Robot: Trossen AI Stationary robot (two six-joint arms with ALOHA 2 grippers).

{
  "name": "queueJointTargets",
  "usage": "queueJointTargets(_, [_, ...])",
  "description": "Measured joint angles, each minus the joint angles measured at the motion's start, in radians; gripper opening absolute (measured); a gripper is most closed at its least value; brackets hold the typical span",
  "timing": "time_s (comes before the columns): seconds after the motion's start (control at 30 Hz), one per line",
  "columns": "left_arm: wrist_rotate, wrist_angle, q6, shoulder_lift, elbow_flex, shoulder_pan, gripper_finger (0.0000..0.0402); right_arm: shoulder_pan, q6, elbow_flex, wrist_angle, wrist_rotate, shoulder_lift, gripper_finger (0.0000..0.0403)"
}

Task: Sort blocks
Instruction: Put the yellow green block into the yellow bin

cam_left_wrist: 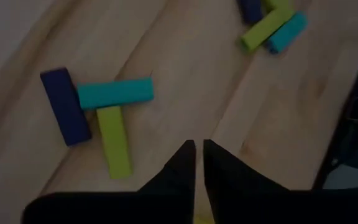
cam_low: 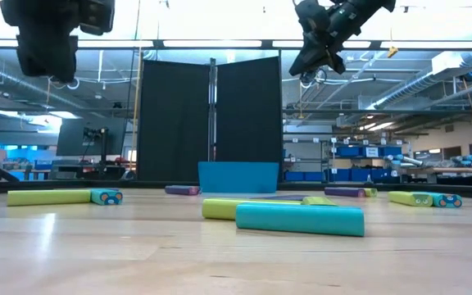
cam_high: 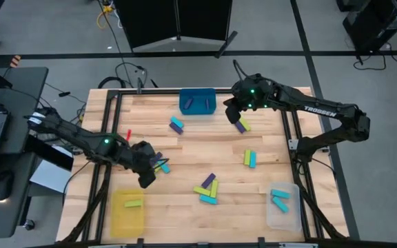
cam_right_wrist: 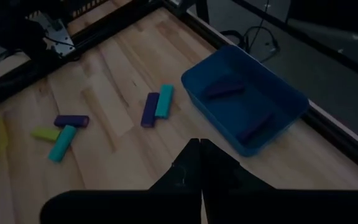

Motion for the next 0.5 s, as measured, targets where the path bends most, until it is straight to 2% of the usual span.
queueJointTargets(0.33, [-0.005, 0.000, -0.025, 0.147, 0.000, -0.049, 0.0149, 0.000, -0.018, 0.000, -0.027, -0.023, 0.000, 0.0006])
queueJointTargets(0.5, [-0.061, 0.016, -0.063, 0.161, -0.033, -0.079, 0.0177, 0.000, -0.018, 0.000, -0.033, -0.023, 0.000, 0.0006])
